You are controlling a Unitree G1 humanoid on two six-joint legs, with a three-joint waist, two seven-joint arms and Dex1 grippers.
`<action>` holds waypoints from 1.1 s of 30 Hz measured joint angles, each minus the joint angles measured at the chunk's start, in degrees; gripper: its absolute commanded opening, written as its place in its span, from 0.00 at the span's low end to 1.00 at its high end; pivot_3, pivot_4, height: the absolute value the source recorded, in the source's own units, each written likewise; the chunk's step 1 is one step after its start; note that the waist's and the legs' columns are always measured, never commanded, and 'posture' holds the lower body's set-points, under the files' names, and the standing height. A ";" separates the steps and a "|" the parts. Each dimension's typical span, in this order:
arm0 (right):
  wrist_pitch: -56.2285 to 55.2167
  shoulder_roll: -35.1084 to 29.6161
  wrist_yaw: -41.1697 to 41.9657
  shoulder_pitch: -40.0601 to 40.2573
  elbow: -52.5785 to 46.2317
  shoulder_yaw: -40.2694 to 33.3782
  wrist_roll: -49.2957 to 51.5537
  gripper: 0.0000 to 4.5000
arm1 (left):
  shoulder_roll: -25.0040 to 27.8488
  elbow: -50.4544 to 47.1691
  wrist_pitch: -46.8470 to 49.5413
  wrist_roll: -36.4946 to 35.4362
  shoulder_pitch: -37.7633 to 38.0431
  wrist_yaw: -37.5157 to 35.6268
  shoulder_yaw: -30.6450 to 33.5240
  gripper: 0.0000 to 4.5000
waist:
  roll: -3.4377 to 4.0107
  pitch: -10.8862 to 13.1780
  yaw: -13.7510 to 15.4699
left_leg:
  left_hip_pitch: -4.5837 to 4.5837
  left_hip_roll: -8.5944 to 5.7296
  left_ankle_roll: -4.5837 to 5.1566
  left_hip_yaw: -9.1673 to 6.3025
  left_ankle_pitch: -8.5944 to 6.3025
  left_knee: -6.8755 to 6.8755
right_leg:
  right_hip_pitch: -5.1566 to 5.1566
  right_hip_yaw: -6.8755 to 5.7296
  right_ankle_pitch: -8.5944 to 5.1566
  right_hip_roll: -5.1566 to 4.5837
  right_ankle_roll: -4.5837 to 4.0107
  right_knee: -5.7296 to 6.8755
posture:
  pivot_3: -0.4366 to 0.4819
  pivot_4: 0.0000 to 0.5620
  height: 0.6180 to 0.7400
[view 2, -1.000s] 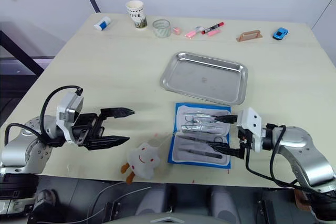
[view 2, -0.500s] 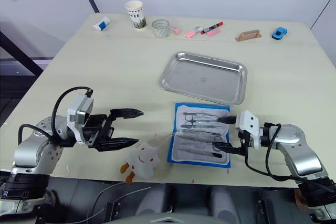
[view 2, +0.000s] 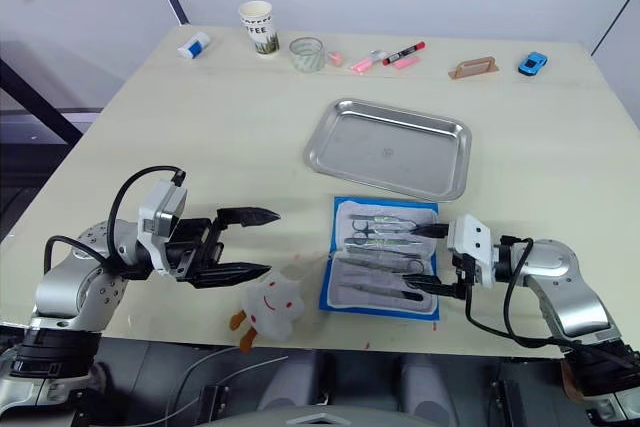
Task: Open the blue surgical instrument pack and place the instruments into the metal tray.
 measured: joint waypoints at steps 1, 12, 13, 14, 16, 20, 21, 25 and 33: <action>0.00 0.00 -0.07 0.50 0.00 0.00 -0.02 0.97 | 0.00 0.00 -0.02 0.00 0.00 0.06 0.00 1.00 | 0.00 0.00 -0.02 | 0.00 0.00 0.00 0.00 0.00 0.00 | 0.00 0.00 0.00 0.00 0.00 0.00 | 0.48 0.27 1.00; -1.01 -0.01 -2.05 2.21 -0.67 -0.18 -1.05 0.97 | -0.17 0.00 -0.08 0.03 -0.02 0.21 -0.49 1.00 | 0.00 0.00 -0.05 | 0.01 0.00 0.00 0.00 0.00 0.00 | 0.00 0.00 0.00 0.00 0.00 0.00 | 0.48 0.27 1.00; -1.14 0.00 -2.30 2.21 -0.66 -0.18 -1.13 0.97 | -0.20 -0.01 -0.08 0.04 -0.07 0.21 -0.51 1.00 | 0.00 0.00 -0.06 | 0.01 0.00 0.00 0.00 0.00 0.00 | 0.00 0.00 0.00 0.00 0.00 0.00 | 0.48 0.27 1.00; -1.28 0.00 -2.35 2.21 -0.62 -0.18 -1.21 0.97 | -0.26 0.00 -0.09 0.05 -0.16 0.21 -0.52 1.00 | 0.00 0.00 -0.04 | 0.01 0.00 0.00 0.00 0.00 0.00 | 0.00 0.00 0.00 0.00 0.00 0.00 | 0.48 0.27 1.00; -1.53 0.00 -2.35 2.28 -0.54 -0.18 -1.26 0.97 | -0.32 0.00 -0.09 0.06 -0.48 0.21 -0.53 1.00 | 0.00 0.00 0.00 | 0.00 0.00 0.00 0.00 0.00 0.00 | 0.00 0.00 0.00 0.00 0.00 0.00 | 0.48 0.27 1.00; -2.34 -0.03 -2.27 3.58 -0.48 -0.58 -0.98 0.97 | -0.31 0.00 -0.11 0.06 -0.58 0.16 -0.53 1.00 | 0.00 0.00 0.01 | 0.00 -0.01 0.00 0.00 0.00 0.00 | 0.00 0.00 0.00 0.00 0.00 0.00 | 0.48 0.27 1.00; -2.44 -0.10 -2.23 3.94 -0.46 -0.82 -0.81 0.97 | -0.31 0.00 -0.11 0.06 -0.56 0.14 -0.53 1.00 | 0.00 0.00 0.00 | 0.00 0.00 0.00 0.00 0.00 0.00 | 0.00 0.00 0.00 0.00 0.00 0.00 | 0.48 0.27 1.00; -3.60 -0.57 -1.35 4.84 0.64 -2.02 -0.13 0.97 | -0.31 0.00 -0.10 0.06 -0.56 0.11 -0.53 1.00 | 0.00 0.00 -0.04 | 0.02 0.00 0.00 0.02 0.00 0.00 | 0.01 0.02 0.00 0.00 0.00 0.00 | 0.48 0.27 1.00; -7.50 -0.25 0.49 1.61 6.31 -1.57 -1.68 0.97 | -0.30 0.00 -0.09 0.06 -0.66 -0.03 -0.55 1.00 | 0.00 0.00 -0.06 | 0.04 -0.01 0.00 0.04 0.00 0.00 | 0.01 0.03 0.00 0.01 0.00 0.01 | 0.48 0.27 1.00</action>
